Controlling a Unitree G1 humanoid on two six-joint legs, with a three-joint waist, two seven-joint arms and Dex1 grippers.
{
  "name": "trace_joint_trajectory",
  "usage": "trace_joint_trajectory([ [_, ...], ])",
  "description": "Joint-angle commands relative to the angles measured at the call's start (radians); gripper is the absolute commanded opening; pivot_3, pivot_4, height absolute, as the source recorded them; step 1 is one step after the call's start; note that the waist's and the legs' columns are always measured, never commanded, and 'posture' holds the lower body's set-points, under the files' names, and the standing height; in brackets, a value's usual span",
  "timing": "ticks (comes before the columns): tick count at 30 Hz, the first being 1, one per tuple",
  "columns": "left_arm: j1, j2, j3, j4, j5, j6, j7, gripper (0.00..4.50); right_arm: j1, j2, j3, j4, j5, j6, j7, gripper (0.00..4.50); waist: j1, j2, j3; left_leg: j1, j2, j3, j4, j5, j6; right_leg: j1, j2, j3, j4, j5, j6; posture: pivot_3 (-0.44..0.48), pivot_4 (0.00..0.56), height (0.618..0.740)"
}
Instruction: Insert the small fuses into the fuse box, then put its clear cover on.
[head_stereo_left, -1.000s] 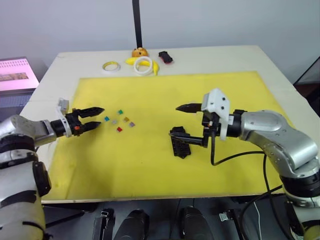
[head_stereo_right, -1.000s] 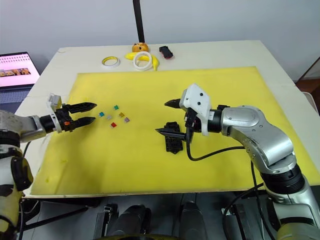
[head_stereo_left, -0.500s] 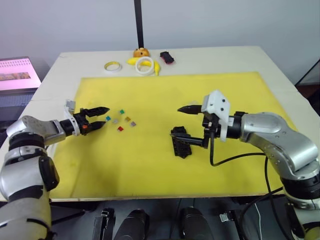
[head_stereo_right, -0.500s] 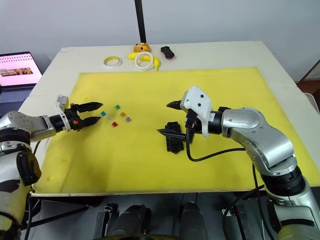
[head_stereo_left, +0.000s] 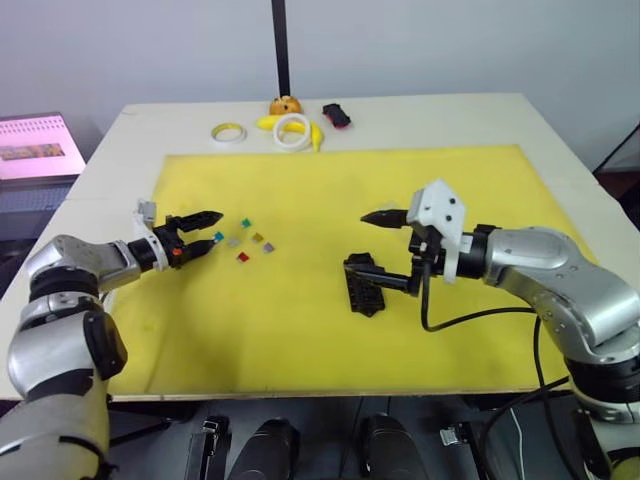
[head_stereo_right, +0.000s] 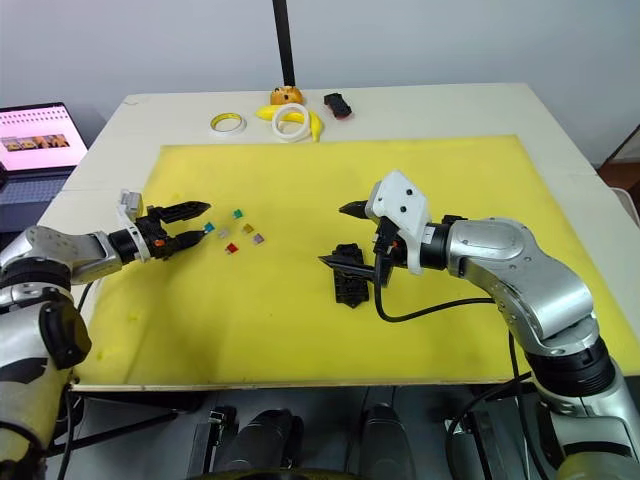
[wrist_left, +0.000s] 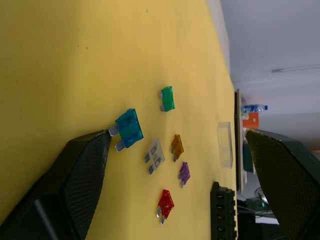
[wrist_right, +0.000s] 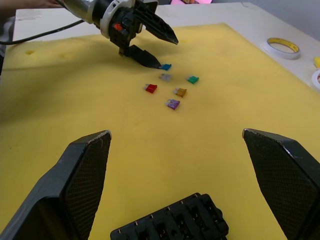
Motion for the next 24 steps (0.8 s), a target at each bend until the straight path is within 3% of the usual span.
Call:
trace_joint_trajectory([
  [1,-0.022,-0.037,0.002,0.005,0.002,-0.001,-0.002,4.50,-0.010,-0.003,-0.031,-0.035,0.005,-0.005,-0.006,4.46,0.006,0.000,0.000,0.000,0.000,0.000,0.000,0.000,0.000,0.000,0.000,0.000,0.000,0.000,0.000,0.000,0.150,0.740],
  [5,-0.027,-0.058,0.043,0.022,-0.008,-0.042,0.075,4.50,-0.008,-0.007,-0.033,-0.037,0.006,-0.005,-0.004,4.46,0.015,0.000,0.000,0.000,0.000,-0.001,0.000,0.000,0.000,0.000,-0.001,0.000,0.000,0.000,0.000,0.000,0.150,0.740],
  [8,-0.027,-0.073,0.058,0.013,-0.010,-0.042,0.098,3.64,-0.007,-0.020,-0.035,-0.036,0.005,-0.007,0.008,4.50,0.015,0.000,0.000,0.000,0.000,-0.001,0.001,0.000,0.000,0.001,-0.001,0.000,0.000,0.000,0.000,0.000,0.150,0.740],
  [10,-0.023,-0.074,0.052,0.006,-0.006,-0.030,0.099,2.68,-0.007,-0.030,-0.038,-0.033,0.004,-0.009,0.016,4.50,0.014,0.000,0.000,0.000,-0.001,-0.001,0.001,0.000,0.000,0.001,-0.001,0.000,0.000,0.000,0.000,0.000,0.150,0.740],
  [24,-0.006,-0.063,0.062,0.027,0.005,-0.059,0.106,2.68,0.002,-0.041,-0.052,-0.042,0.012,-0.001,0.015,4.50,0.007,0.000,0.000,0.000,-0.001,0.000,0.001,0.000,0.000,0.000,-0.001,0.000,0.000,0.000,0.000,0.000,0.150,0.740],
])
